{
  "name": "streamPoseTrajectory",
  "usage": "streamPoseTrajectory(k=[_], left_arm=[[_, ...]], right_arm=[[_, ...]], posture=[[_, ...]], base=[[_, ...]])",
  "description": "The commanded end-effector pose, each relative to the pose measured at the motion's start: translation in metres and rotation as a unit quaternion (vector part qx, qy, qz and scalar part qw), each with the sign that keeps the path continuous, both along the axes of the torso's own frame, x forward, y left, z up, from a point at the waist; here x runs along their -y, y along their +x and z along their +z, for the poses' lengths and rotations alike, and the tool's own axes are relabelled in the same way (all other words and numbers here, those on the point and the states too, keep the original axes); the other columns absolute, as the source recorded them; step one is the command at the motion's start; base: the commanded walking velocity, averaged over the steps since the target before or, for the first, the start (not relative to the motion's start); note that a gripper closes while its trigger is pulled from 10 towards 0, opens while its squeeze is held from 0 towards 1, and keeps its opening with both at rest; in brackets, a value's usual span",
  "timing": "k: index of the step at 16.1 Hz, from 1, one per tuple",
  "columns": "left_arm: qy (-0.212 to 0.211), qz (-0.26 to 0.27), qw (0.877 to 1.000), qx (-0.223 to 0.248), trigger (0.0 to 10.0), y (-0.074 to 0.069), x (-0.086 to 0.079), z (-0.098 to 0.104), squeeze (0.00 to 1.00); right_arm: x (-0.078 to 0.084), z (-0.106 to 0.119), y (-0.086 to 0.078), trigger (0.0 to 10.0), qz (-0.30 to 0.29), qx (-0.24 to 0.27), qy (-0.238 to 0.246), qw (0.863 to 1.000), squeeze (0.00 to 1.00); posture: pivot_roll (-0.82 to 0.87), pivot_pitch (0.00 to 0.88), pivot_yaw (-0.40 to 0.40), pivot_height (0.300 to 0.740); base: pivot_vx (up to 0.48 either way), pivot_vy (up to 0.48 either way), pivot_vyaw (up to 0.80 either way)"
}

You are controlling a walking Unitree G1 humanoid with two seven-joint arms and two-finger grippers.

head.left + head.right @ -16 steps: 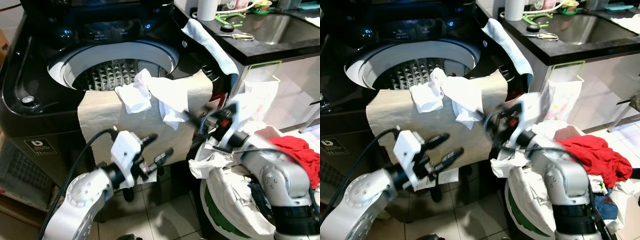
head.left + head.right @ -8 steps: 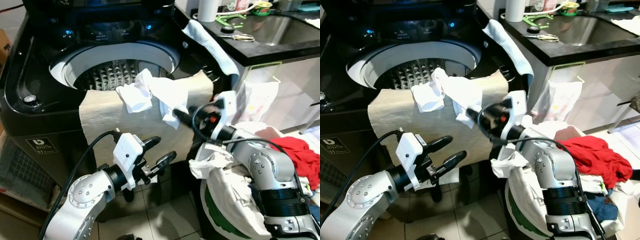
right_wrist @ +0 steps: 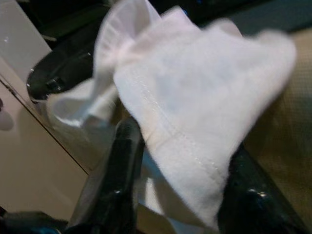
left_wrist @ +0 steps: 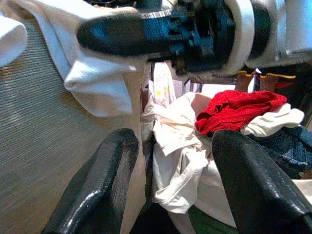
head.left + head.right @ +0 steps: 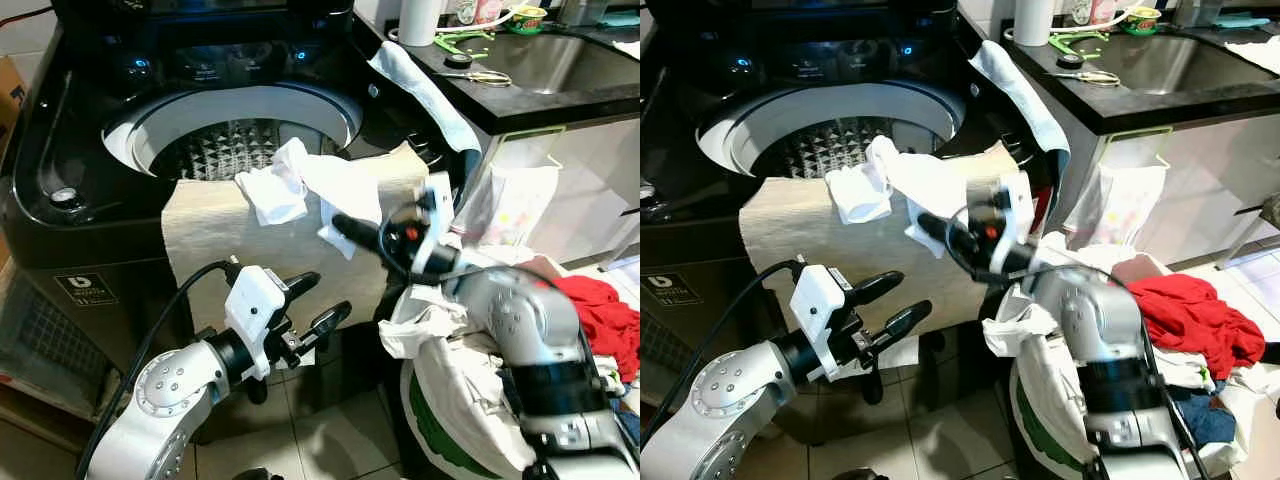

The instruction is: Clothes washing

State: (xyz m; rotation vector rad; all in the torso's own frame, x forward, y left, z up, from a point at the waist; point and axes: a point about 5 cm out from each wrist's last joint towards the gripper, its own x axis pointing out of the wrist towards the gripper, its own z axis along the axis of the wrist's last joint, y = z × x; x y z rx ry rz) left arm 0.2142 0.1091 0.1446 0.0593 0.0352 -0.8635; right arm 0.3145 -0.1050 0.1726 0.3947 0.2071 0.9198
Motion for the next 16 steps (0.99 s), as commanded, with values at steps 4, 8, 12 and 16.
streamPoseTrajectory(k=[4,8,12,16], left_arm=[[0.000,-0.003,1.000,0.005,10.0,-0.002,0.001,0.003,0.00],[0.006,0.004,1.000,0.010,10.0,0.005,-0.001,0.004,0.00],[0.019,0.035,0.999,0.013,10.0,0.004,-0.007,0.004,0.00],[0.032,0.077,0.997,0.002,10.0,0.004,-0.004,-0.002,0.00]], right_arm=[[0.001,0.059,0.043,0.0,-0.028,0.080,0.007,0.996,0.00],[0.041,0.101,0.107,10.0,-0.263,0.067,-0.092,0.958,0.00],[0.030,0.119,0.111,10.0,-0.240,0.114,-0.104,0.958,1.00],[0.042,0.113,0.057,10.0,-0.185,0.288,-0.043,0.938,0.00]], posture=[[0.00,0.000,-0.007,0.719],[0.00,0.000,0.000,0.719],[0.02,0.000,-0.022,0.719],[0.00,0.000,-0.014,0.719]], base=[[0.000,0.000,0.00],[0.000,0.000,0.00],[0.000,0.000,0.00],[0.000,0.000,0.00]])
